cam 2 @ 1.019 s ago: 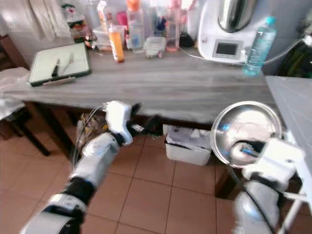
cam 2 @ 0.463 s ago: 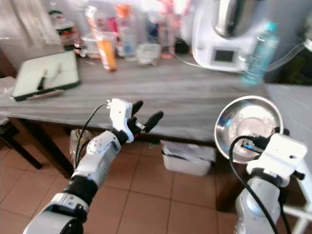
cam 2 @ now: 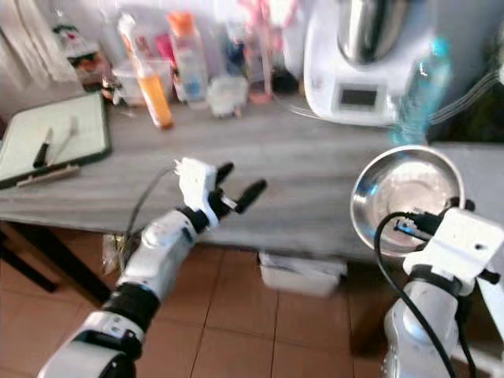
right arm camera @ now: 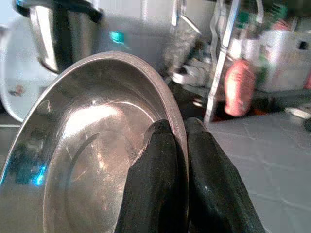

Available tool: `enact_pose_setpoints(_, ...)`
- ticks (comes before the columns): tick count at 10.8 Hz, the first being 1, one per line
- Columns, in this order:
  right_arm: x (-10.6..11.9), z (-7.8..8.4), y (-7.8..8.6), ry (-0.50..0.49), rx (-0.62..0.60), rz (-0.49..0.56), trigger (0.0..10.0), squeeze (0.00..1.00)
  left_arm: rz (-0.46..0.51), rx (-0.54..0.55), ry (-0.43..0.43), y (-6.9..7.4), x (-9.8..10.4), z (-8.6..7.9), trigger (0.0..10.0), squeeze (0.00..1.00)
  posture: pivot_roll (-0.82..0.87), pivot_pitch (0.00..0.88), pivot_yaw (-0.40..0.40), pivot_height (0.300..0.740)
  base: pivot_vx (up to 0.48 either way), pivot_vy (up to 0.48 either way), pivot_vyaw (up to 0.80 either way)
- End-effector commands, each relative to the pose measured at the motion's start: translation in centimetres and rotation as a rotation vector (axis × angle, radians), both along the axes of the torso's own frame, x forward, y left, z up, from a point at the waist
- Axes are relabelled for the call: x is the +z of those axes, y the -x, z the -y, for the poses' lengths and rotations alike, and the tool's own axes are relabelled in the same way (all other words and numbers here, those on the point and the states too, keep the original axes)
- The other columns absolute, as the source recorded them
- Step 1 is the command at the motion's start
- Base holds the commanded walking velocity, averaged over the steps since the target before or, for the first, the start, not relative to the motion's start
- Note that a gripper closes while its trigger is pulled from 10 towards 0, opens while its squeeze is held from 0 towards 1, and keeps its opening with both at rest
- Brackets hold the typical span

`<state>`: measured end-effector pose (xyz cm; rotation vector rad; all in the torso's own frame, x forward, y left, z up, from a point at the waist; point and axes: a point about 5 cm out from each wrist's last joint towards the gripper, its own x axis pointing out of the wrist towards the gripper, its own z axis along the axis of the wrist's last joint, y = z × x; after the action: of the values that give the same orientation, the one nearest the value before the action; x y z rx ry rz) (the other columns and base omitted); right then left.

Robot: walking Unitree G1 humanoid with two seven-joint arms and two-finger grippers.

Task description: Setting the table

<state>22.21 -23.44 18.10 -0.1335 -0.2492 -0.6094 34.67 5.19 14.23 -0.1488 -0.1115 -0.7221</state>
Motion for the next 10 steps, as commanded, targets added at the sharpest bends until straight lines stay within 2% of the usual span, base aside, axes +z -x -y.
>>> enact_pose_setpoints(1,0.3,-0.8,-0.2,-0.007,0.025,0.018,10.0,0.00,-0.008,0.018,-0.016,-0.2,-0.1,-1.0,10.0,0.00,-0.05,0.064,0.059,0.740,0.360,0.000,0.00)
enact_pose_setpoints(2,0.2,-0.8,-0.2,-0.009,0.026,0.016,10.0,0.00,-0.007,0.018,-0.023,-0.2,-0.1,-1.2,10.0,0.00,-0.05,0.068,0.061,0.740,0.345,0.000,0.00)
enact_pose_setpoints(4,0.0,-0.8,-0.2,-0.013,0.026,0.010,10.0,0.00,-0.001,-0.008,-0.029,0.0,0.0,-1.5,10.0,0.00,-0.04,0.071,0.061,0.740,0.000,0.000,0.00)
enact_pose_setpoints(8,0.0,-0.9,-0.4,-0.008,0.038,0.004,10.0,0.00,-0.003,-0.292,-0.133,1.6,0.4,-3.0,10.0,0.00,-0.03,0.066,0.051,0.740,0.000,0.000,0.00)
enact_pose_setpoints(10,-0.2,-1.1,-0.7,-0.014,0.055,0.001,10.0,0.00,-0.023,-0.430,-0.178,2.2,0.8,-3.1,10.0,0.00,-0.03,0.065,0.050,0.740,0.000,0.000,0.00)
